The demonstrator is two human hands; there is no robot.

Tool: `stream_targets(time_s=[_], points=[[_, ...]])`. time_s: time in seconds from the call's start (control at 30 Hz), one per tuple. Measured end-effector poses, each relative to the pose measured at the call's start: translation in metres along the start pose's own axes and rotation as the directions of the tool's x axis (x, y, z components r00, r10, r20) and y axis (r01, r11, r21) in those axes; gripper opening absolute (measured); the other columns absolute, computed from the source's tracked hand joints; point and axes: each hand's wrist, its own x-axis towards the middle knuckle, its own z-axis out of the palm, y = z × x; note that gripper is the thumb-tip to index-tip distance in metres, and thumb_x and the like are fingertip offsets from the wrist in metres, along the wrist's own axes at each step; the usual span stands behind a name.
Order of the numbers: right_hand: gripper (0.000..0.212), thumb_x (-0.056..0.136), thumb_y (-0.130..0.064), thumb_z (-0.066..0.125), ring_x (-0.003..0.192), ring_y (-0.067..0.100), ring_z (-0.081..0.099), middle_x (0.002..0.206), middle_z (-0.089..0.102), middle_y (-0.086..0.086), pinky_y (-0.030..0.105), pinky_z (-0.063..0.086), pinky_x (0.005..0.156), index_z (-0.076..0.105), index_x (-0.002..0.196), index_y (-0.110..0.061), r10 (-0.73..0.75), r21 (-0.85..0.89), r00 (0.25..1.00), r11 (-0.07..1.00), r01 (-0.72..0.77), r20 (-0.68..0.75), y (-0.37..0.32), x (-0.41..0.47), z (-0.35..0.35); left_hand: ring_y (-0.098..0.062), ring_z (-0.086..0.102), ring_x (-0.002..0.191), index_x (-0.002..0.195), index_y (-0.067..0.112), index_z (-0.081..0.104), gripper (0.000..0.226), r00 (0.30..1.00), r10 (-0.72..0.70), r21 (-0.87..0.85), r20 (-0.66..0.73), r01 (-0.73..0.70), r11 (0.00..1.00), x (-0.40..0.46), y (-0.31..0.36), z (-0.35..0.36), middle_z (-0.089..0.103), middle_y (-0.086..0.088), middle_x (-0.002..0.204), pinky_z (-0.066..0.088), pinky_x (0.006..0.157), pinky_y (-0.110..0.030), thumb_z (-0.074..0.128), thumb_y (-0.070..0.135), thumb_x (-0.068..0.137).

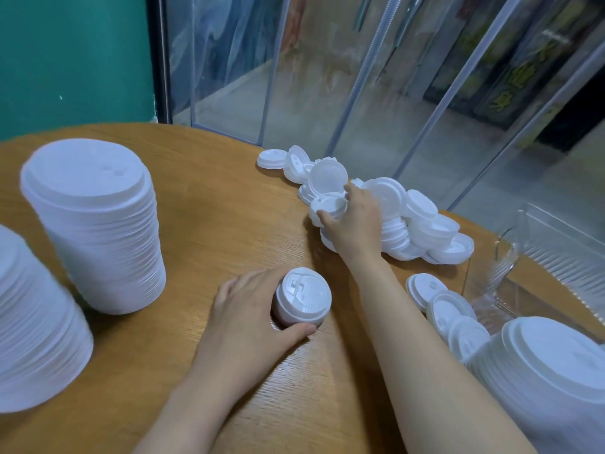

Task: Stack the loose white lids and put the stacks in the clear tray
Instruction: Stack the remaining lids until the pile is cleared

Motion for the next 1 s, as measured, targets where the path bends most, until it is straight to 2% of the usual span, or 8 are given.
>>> stream_targets(time_s=[0.17, 0.4, 0.5, 0.6, 0.7, 0.77, 0.9, 1.0], points=[[0.074, 0.085, -0.046, 0.078, 0.122, 0.030, 0.051, 0.131, 0.058, 0.009, 0.041, 0.043, 0.104, 0.049, 0.143, -0.011, -0.030, -0.018, 0.999, 0.999, 0.031, 0.045, -0.001, -0.005, -0.003, 0.009, 0.036, 0.129, 0.136, 0.049, 0.048, 0.076, 1.000, -0.004, 0.005, 0.000, 0.004, 1.000, -0.001, 0.002, 0.000, 0.052, 0.034, 0.130, 0.014, 0.107, -0.016, 0.076, 0.070, 0.069], [0.077, 0.086, -0.046, 0.079, 0.130, 0.028, 0.051, 0.138, 0.062, 0.006, 0.041, 0.033, 0.111, 0.048, 0.148, -0.013, -0.018, -0.018, 0.999, 1.000, 0.018, 0.042, -0.001, 0.003, -0.005, 0.011, 0.037, 0.129, 0.136, 0.051, 0.046, 0.076, 1.000, 0.011, 0.001, 0.009, -0.011, 1.000, 0.000, 0.000, 0.000, 0.052, 0.037, 0.128, 0.015, 0.109, -0.018, 0.074, 0.072, 0.067], [0.075, 0.084, -0.042, 0.082, 0.130, 0.024, 0.054, 0.138, 0.062, 0.005, 0.041, 0.038, 0.114, 0.052, 0.146, -0.012, -0.015, 0.164, 1.000, 0.986, 0.015, -0.004, -0.002, -0.006, -0.012, 0.012, 0.037, 0.128, 0.135, 0.053, 0.046, 0.075, 1.000, 0.010, -0.011, 0.015, -0.010, 1.000, 0.000, -0.002, -0.002, 0.052, 0.038, 0.127, 0.017, 0.111, -0.019, 0.074, 0.072, 0.068], [0.067, 0.084, -0.040, 0.084, 0.118, 0.013, 0.058, 0.129, 0.064, -0.002, 0.034, 0.047, 0.105, 0.057, 0.140, -0.014, 0.031, 0.423, 0.999, 0.906, -0.018, -0.024, -0.006, -0.029, -0.029, 0.012, 0.037, 0.126, 0.134, 0.051, 0.047, 0.075, 1.000, 0.013, -0.021, 0.005, -0.013, 1.000, 0.000, -0.003, -0.002, 0.052, 0.037, 0.126, 0.018, 0.110, -0.019, 0.073, 0.072, 0.067], [0.044, 0.085, -0.035, 0.084, 0.109, 0.002, 0.061, 0.114, 0.065, -0.024, 0.022, 0.049, 0.096, 0.061, 0.122, -0.035, 0.005, 0.565, 1.000, 0.825, 0.004, -0.015, -0.011, -0.063, -0.049, 0.010, 0.037, 0.125, 0.136, 0.045, 0.049, 0.076, 1.000, 0.011, -0.025, -0.004, -0.011, 1.000, -0.001, -0.001, -0.002, 0.049, 0.036, 0.126, 0.018, 0.109, -0.019, 0.076, 0.070, 0.069], [0.042, 0.085, -0.028, 0.086, 0.109, -0.003, 0.062, 0.108, 0.066, -0.032, 0.014, 0.047, 0.092, 0.058, 0.113, -0.045, -0.048, 0.608, 0.999, 0.794, 0.029, 0.016, -0.010, -0.089, -0.059, 0.009, 0.039, 0.122, 0.136, 0.041, 0.051, 0.077, 1.000, 0.012, -0.027, -0.013, -0.012, 1.000, -0.001, 0.001, -0.002, 0.050, 0.034, 0.126, 0.021, 0.110, -0.021, 0.076, 0.071, 0.069], [0.049, 0.083, -0.031, 0.084, 0.114, 0.000, 0.065, 0.119, 0.071, -0.017, 0.014, 0.049, 0.090, 0.064, 0.128, -0.028, -0.076, 0.666, 0.986, 0.745, -0.043, 0.149, 0.005, -0.132, -0.056, 0.001, 0.047, 0.118, 0.131, 0.039, 0.056, 0.077, 1.000, -0.001, -0.015, 0.005, 0.002, 1.000, 0.000, 0.005, -0.003, 0.059, 0.027, 0.121, 0.028, 0.106, -0.024, 0.067, 0.072, 0.062], [0.050, 0.086, -0.022, 0.084, 0.111, -0.002, 0.066, 0.120, 0.072, -0.013, 0.012, 0.049, 0.088, 0.063, 0.132, -0.020, -0.055, 0.690, 0.970, 0.712, -0.129, 0.238, 0.012, -0.147, -0.050, 0.003, 0.046, 0.115, 0.128, 0.042, 0.056, 0.070, 1.000, -0.007, -0.025, -0.002, 0.007, 1.000, -0.001, 0.006, -0.005, 0.054, 0.031, 0.111, 0.028, 0.105, -0.024, 0.078, 0.063, 0.065]])
